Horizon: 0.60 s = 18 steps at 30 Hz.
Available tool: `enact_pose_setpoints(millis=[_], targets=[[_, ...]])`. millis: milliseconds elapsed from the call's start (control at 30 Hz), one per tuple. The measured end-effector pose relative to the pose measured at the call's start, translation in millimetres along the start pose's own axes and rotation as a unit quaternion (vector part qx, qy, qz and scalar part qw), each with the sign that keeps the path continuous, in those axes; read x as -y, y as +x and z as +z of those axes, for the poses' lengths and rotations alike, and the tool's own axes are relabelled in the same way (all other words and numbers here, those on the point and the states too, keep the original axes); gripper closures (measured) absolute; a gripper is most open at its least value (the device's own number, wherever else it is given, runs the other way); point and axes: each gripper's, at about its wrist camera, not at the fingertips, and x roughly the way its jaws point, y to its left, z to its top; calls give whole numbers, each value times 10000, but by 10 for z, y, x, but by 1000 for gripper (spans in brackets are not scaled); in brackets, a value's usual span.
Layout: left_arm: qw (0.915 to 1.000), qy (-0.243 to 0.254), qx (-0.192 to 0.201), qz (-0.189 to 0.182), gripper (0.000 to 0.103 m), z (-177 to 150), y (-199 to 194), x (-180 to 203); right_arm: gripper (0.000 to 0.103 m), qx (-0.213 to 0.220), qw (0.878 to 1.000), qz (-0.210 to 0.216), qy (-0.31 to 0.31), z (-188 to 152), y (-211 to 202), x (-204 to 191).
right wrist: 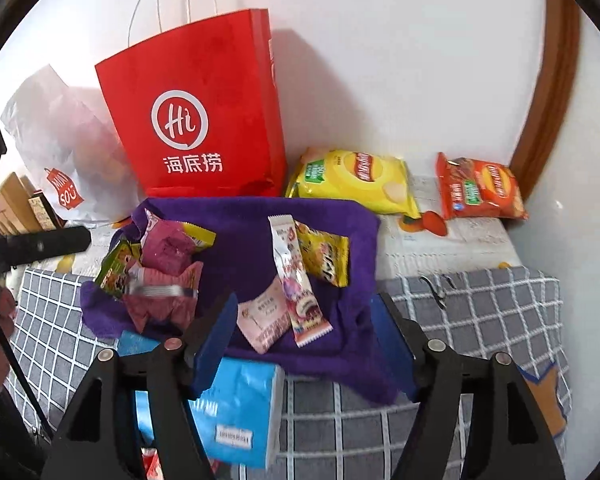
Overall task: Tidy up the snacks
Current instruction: 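Withdraw both open tools from the towel back to the snack pile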
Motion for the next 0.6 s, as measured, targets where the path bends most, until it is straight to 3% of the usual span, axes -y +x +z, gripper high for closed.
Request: enact_pose_setpoints(millis=[333,500,600], targets=[[9958,680,590,135,13,-88,-437,361,24,78,9980,-549,301,-348,-405,24],[9943,737,699,319,14,-242,-587,397,24,142,9991,-211,340,-559,-535,7],[9930,782,715,513,19,-356,-675,374,25,104,9993,-252,262,-664,-534,-68]])
